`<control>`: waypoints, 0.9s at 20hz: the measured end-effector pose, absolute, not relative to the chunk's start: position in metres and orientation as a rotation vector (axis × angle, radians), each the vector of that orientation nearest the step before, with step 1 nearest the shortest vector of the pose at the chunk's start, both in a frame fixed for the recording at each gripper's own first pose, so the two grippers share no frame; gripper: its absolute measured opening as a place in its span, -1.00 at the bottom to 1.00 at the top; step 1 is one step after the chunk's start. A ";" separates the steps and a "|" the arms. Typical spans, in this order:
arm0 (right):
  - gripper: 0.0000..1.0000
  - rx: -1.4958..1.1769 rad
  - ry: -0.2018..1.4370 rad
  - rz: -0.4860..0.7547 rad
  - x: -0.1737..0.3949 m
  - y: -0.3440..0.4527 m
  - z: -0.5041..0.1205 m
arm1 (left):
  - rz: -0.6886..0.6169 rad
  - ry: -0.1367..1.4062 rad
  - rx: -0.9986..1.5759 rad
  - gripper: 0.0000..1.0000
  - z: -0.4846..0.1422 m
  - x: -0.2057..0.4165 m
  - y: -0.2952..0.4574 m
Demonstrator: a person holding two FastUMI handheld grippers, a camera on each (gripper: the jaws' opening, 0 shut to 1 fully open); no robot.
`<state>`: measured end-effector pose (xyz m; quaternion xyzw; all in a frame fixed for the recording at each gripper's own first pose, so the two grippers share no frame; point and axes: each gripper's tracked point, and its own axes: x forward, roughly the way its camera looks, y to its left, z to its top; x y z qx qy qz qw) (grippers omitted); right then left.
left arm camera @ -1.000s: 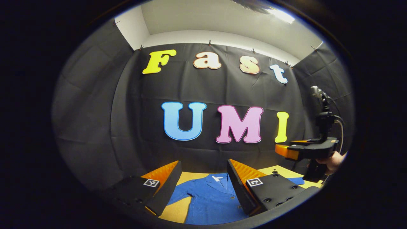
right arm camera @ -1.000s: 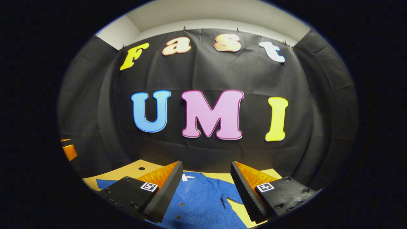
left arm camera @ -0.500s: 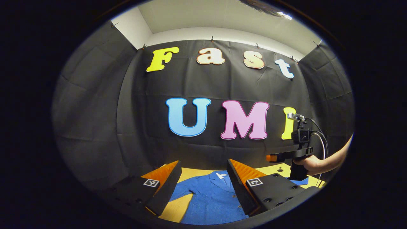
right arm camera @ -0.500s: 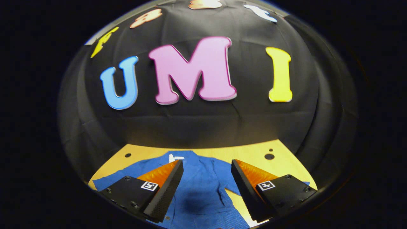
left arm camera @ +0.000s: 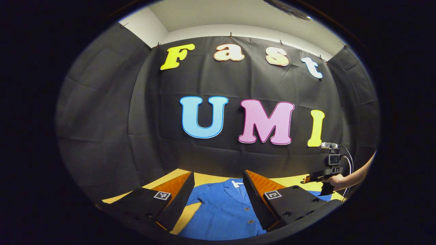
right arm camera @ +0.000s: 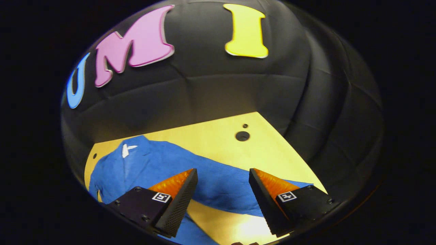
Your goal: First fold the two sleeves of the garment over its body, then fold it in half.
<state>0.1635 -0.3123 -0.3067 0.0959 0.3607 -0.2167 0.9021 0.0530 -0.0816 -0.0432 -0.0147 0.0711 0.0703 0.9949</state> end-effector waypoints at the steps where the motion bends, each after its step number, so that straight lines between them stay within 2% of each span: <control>1: 0.94 0.222 0.779 -0.485 0.152 -0.328 -0.316 | 0.136 0.150 -0.028 0.63 -0.045 0.057 -0.088; 3: 1.00 0.276 0.826 -0.573 0.130 -0.362 -0.332 | 0.120 0.162 -0.023 0.64 -0.050 0.064 -0.103; 8: 0.97 0.332 0.973 -0.774 0.058 -0.427 -0.374 | 0.059 0.170 -0.001 0.63 -0.052 0.081 -0.138; 13: 0.97 0.412 1.037 -0.839 0.038 -0.451 -0.422 | 0.009 0.171 0.018 0.63 -0.049 0.089 -0.165; 18: 0.96 0.397 1.060 -0.827 0.031 -0.448 -0.422 | -0.005 0.180 0.032 0.64 -0.052 0.083 -0.176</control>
